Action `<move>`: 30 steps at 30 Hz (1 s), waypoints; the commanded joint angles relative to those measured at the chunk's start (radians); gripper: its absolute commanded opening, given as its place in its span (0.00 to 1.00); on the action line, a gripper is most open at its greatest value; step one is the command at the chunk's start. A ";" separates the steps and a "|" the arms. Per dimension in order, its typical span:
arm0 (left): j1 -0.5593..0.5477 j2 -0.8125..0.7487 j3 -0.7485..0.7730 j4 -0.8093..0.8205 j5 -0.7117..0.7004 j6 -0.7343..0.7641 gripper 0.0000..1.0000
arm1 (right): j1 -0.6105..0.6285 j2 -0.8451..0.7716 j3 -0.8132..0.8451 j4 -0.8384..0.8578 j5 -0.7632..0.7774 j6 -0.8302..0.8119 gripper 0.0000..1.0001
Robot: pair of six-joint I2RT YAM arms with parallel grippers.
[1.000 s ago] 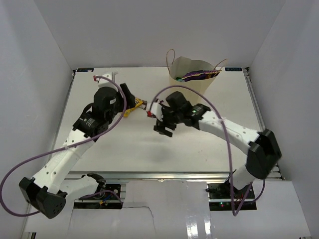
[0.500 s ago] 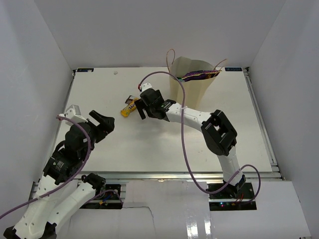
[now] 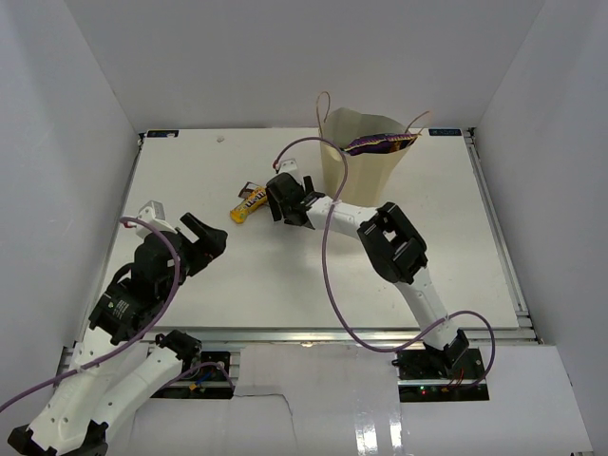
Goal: Place the snacks into the paper bag
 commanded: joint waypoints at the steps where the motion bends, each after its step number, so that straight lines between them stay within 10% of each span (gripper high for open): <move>1: 0.004 0.009 0.000 -0.006 0.027 -0.011 0.94 | -0.028 0.023 0.040 0.036 -0.033 0.028 0.87; 10: 0.004 0.034 -0.023 0.028 0.032 0.003 0.95 | -0.031 -0.086 -0.150 0.074 -0.254 0.025 0.23; 19: 0.004 0.067 -0.097 0.129 0.041 0.115 0.97 | -0.007 -0.431 -0.443 0.254 -0.464 -0.283 0.12; 25: 0.004 0.106 -0.137 0.195 0.046 0.176 0.98 | -0.008 -0.598 -0.433 0.030 -1.006 -0.574 0.08; 30: 0.005 0.147 -0.158 0.255 0.020 0.247 0.98 | -0.080 -0.744 -0.369 -0.027 -1.110 -0.687 0.08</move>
